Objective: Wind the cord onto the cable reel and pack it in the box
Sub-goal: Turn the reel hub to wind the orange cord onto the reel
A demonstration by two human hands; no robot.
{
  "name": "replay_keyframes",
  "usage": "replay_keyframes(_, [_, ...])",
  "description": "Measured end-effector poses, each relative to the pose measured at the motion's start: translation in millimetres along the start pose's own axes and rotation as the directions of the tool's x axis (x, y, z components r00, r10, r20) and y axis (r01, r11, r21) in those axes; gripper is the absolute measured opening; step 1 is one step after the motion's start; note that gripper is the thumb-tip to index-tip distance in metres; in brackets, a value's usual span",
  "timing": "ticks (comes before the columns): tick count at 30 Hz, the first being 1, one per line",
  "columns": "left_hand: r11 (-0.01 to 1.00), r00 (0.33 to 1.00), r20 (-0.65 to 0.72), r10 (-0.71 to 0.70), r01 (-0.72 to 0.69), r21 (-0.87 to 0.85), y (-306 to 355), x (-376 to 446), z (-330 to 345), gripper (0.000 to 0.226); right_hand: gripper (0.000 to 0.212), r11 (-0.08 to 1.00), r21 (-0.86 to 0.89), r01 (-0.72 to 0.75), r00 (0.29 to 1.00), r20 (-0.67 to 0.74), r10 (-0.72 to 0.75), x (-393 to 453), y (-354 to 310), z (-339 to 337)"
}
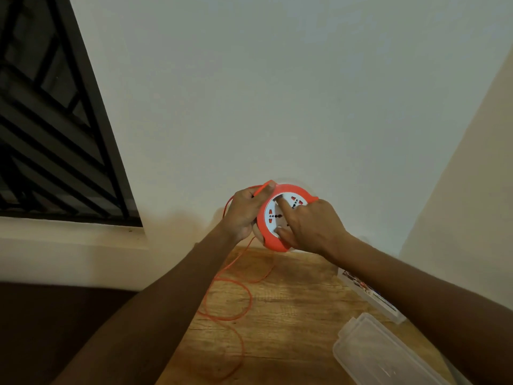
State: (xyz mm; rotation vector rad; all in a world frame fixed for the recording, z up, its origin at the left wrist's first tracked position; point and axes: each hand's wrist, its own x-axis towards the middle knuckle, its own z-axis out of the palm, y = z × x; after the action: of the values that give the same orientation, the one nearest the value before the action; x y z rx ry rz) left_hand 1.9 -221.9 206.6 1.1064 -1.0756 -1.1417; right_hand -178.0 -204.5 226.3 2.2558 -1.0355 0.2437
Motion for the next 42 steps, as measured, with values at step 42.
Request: replay_keyframes(42, [0.996,0.991,0.110,-0.081,0.077,0.032,8.6,3.5,-5.7,0.039,0.073,0.868,-0.287,0.406,0.912,0.186,-0.365,-6.1,7.7,-23.1])
